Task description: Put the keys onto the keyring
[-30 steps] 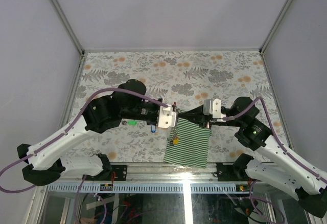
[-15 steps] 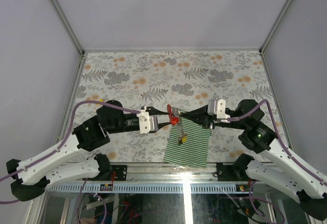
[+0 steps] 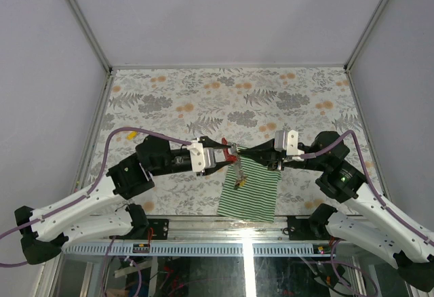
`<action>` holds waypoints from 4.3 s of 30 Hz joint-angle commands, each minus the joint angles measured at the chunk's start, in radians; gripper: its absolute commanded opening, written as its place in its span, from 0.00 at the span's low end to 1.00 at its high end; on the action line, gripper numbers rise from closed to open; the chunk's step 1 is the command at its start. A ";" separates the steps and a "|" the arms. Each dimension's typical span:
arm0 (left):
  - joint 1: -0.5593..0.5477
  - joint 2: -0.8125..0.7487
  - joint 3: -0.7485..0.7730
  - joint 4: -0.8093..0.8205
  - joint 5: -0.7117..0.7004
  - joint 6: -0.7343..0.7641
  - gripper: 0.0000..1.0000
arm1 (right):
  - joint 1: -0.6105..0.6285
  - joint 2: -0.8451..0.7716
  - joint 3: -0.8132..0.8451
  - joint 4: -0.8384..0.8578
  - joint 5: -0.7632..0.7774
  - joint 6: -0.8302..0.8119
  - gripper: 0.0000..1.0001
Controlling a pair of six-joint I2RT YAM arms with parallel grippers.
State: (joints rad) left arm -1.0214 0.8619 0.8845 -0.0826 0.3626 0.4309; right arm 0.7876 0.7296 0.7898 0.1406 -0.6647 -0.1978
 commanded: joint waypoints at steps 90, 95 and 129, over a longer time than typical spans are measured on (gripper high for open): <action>-0.004 -0.055 0.049 0.041 -0.004 -0.104 0.00 | 0.003 -0.019 0.024 0.124 0.032 0.014 0.00; -0.004 -0.051 0.060 0.032 -0.007 -0.096 0.00 | 0.004 -0.018 0.016 0.122 0.027 0.015 0.00; -0.004 -0.115 -0.089 0.177 -0.089 -0.207 0.32 | 0.004 -0.046 -0.061 0.311 0.076 0.185 0.00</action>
State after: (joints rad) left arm -1.0214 0.7631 0.8215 0.0166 0.3233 0.2630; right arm 0.7879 0.7116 0.7082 0.4011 -0.6113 -0.0147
